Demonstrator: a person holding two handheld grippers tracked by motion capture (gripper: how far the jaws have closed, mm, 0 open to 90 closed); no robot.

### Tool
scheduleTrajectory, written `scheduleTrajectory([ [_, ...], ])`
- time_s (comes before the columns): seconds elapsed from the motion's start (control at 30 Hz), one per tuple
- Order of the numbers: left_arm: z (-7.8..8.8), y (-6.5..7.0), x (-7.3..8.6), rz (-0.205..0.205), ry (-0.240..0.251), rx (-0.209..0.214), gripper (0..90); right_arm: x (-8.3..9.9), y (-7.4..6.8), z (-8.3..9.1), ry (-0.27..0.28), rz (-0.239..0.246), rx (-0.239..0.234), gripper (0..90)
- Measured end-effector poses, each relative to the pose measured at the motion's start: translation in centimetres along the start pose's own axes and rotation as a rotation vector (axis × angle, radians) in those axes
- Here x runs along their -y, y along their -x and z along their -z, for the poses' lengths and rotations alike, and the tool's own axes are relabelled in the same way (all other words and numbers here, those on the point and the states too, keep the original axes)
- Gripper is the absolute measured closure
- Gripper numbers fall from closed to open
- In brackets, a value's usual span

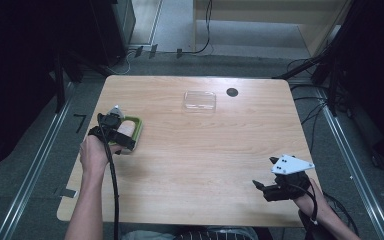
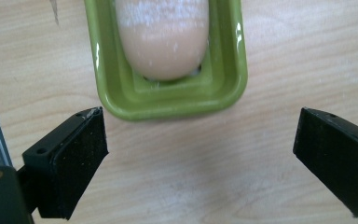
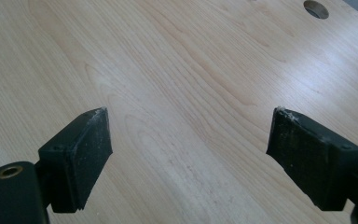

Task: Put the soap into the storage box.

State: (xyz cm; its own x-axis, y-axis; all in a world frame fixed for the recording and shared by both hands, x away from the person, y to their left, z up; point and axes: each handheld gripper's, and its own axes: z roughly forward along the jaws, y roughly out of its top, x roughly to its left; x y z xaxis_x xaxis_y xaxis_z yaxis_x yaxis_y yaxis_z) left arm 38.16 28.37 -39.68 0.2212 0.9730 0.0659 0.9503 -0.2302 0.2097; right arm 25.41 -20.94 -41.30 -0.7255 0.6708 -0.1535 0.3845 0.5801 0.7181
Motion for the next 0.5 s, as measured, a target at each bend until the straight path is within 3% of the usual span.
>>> scheduleTrajectory([
  [0.5, 1.1, 1.2, 2.9, -0.055, -0.043, -0.004, 1.4, 0.0, 0.0, 0.0, 0.001, 0.005, 0.000, 13.7],
])
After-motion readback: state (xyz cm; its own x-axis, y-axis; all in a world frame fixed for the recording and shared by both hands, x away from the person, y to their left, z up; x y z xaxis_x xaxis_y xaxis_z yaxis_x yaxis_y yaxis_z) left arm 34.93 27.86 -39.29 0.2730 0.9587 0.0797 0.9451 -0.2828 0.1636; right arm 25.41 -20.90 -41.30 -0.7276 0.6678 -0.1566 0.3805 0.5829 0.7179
